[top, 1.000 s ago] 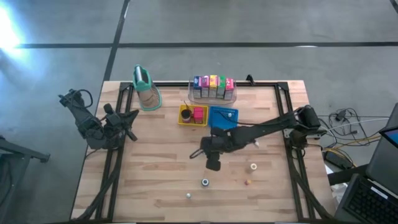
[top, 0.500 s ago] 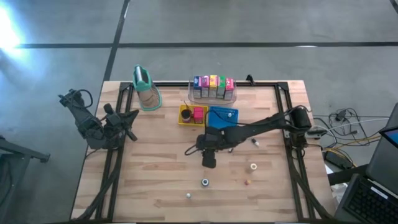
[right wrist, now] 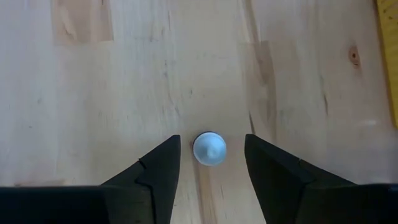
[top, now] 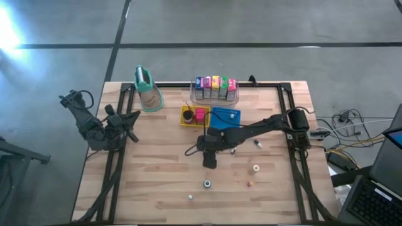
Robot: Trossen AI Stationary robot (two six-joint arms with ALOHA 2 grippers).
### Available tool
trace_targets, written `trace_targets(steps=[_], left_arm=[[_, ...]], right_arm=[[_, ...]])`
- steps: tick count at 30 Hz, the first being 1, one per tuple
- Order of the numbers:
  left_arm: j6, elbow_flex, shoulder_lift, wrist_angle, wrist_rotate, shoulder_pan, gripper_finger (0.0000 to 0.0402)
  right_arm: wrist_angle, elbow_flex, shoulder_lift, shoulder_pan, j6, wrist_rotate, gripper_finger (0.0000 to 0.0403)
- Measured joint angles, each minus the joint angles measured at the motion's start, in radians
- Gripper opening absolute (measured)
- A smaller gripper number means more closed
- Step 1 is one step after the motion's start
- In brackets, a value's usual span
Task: Pick & Place Kitchen Items
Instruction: Put the small black food coloring bottle into the blue bin
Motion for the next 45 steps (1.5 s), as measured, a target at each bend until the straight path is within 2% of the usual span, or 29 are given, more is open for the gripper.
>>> trace_targets(steps=[20, 24, 28, 32, 36, 41, 45], left_arm=[[0.000, 0.000, 0.000, 0.000, 0.000, 0.000, 0.0014], [0.000, 0.000, 0.000, 0.000, 0.000, 0.000, 0.0014], [0.000, 0.000, 0.000, 0.000, 0.000, 0.000, 0.0014], [0.000, 0.000, 0.000, 0.000, 0.000, 0.000, 0.0014], [0.000, 0.000, 0.000, 0.000, 0.000, 0.000, 0.0014], [0.000, 0.000, 0.000, 0.000, 0.000, 0.000, 0.0014], [0.000, 0.000, 0.001, 0.000, 0.000, 0.000, 0.0014]], right_arm=[[-0.001, 0.000, 0.000, 0.000, -0.022, 0.000, 0.0062], [-0.001, 0.000, -0.002, 0.000, -0.027, -0.001, 0.0053], [-0.004, 0.012, -0.012, 0.000, -0.027, -0.003, 0.0066], [-0.013, 0.016, -0.060, 0.000, -0.031, -0.003, 0.0075], [-0.099, 0.016, -0.138, -0.001, -0.032, 0.003, 0.0065], [-0.231, 0.016, -0.261, -0.017, -0.031, 0.055, 0.0053], [-0.307, 0.011, -0.355, -0.054, 0.004, 0.098, 0.0063]])
